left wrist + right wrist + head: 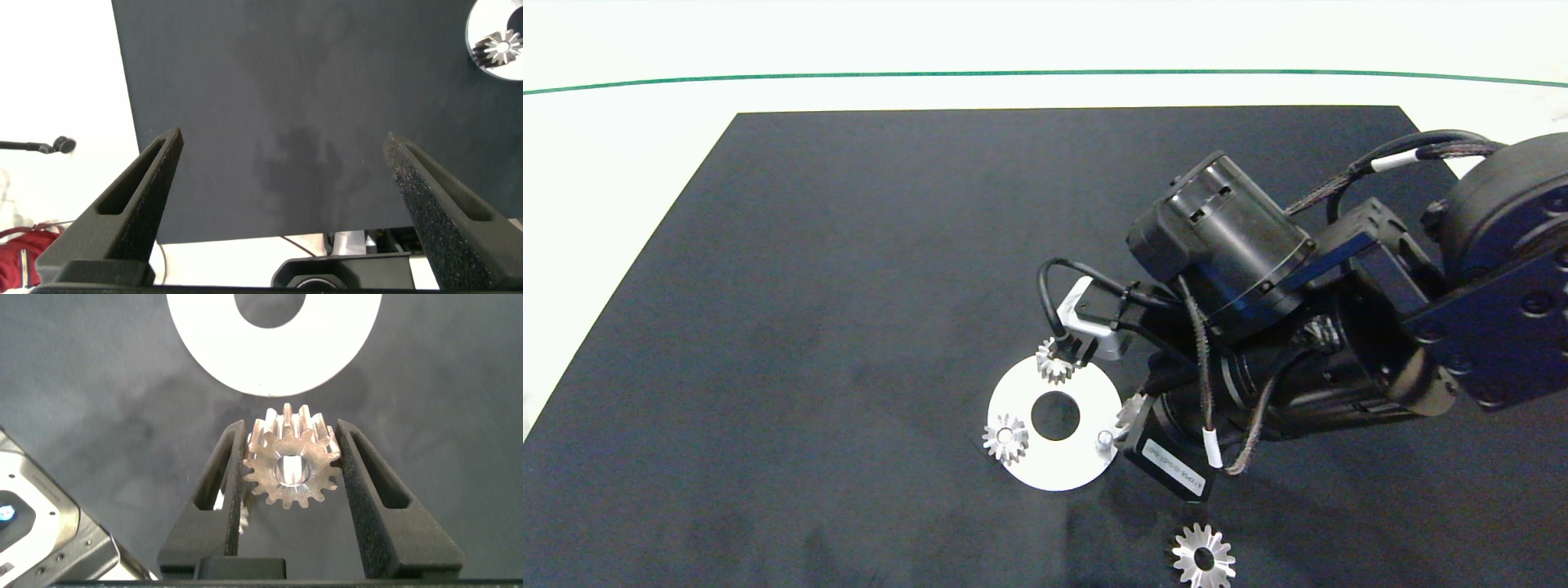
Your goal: Remove an incorrectly installed larger gear and replace it with the correct smaller gear
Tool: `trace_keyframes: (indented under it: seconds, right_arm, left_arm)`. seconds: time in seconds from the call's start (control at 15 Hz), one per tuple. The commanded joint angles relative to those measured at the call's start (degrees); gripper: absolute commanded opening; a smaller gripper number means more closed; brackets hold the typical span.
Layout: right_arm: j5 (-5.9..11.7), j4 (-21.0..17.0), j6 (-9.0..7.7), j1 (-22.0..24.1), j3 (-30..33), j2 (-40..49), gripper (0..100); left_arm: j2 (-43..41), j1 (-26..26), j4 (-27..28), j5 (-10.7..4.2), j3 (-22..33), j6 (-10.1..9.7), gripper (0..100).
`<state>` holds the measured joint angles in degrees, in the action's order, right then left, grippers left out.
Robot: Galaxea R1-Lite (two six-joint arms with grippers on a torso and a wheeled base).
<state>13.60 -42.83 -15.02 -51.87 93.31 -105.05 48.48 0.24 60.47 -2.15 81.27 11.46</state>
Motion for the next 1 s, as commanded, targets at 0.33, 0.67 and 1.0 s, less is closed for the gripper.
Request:
trace_keyframes:
  seconds: [0.33, 0.67, 1.0]
  right_arm:
    - [0.11, 0.0, 0.08, -0.4, 2.0, -4.5, 28]
    - [0.02, 0.2, 0.34, -0.2, 2.1, -5.3, 28]
    - [0.02, 0.9, 0.43, -0.2, 2.5, -6.4, 28]
  left_arm:
    - [0.0, 0.0, 0.3, -0.05, 0.0, 0.41, 100]
    - [-0.1, 0.0, 0.3, -0.05, 0.0, 0.41, 100]
    - [-0.3, 0.0, 0.3, -0.05, 0.0, 0.41, 100]
